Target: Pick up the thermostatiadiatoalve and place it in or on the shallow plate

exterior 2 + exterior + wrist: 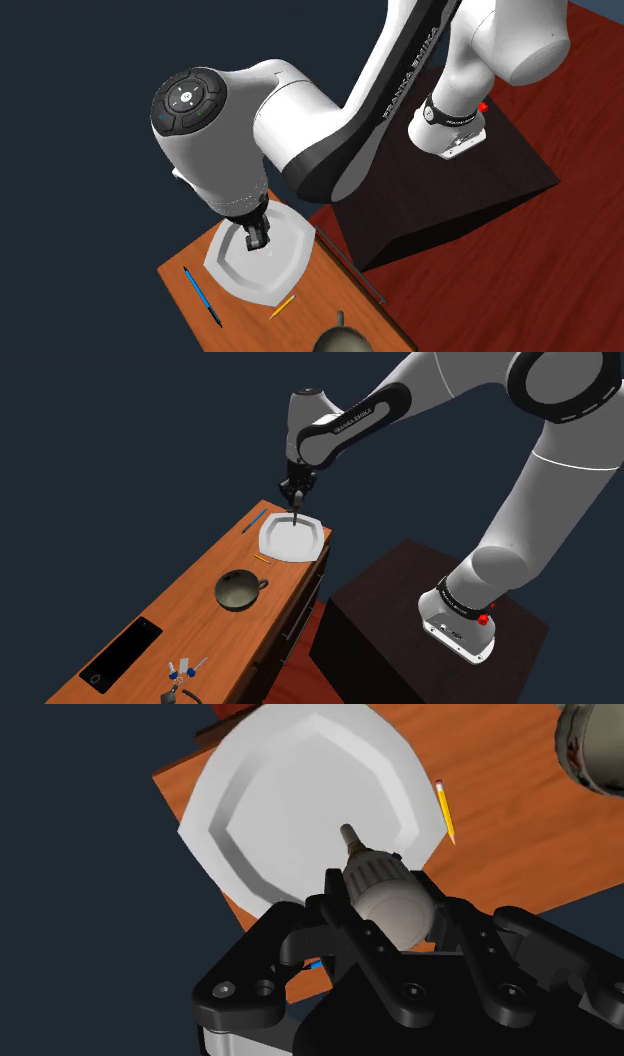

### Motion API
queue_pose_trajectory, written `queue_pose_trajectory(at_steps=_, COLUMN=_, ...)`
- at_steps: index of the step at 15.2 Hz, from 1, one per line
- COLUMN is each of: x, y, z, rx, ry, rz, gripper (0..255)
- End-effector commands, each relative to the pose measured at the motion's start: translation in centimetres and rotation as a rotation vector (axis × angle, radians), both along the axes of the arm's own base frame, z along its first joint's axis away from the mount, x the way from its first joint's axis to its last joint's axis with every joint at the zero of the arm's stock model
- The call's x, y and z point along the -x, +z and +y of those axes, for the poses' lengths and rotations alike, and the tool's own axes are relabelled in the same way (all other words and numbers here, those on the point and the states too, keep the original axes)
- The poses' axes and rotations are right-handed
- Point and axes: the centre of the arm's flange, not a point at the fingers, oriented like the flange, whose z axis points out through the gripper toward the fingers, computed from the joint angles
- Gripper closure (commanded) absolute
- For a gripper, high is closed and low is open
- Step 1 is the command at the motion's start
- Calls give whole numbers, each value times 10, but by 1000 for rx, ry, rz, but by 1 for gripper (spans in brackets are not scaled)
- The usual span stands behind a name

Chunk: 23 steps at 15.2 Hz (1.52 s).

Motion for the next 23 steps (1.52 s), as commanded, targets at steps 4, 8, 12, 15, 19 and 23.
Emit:
queue_pose_trajectory(at_steps=4, x=-26, y=-1, z=-26, rx=0, ry=1, rz=0, gripper=255)
queue_pose_trajectory(at_steps=8, x=-26, y=-22, z=-26, rx=0, ry=1, rz=0, gripper=255)
queue_pose_trajectory(at_steps=12, x=-26, y=-43, z=-26, rx=0, ry=1, rz=0, gripper=255)
queue_pose_trajectory(at_steps=15, x=-26, y=-59, z=-26, rx=0, ry=1, rz=0, gripper=255)
queue_pose_trajectory(at_steps=19, x=-26, y=-80, z=-26, rx=0, ry=1, rz=0, gripper=255)
queue_pose_trajectory(at_steps=23, x=-26, y=-101, z=-26, rx=0, ry=1, rz=0, gripper=255)
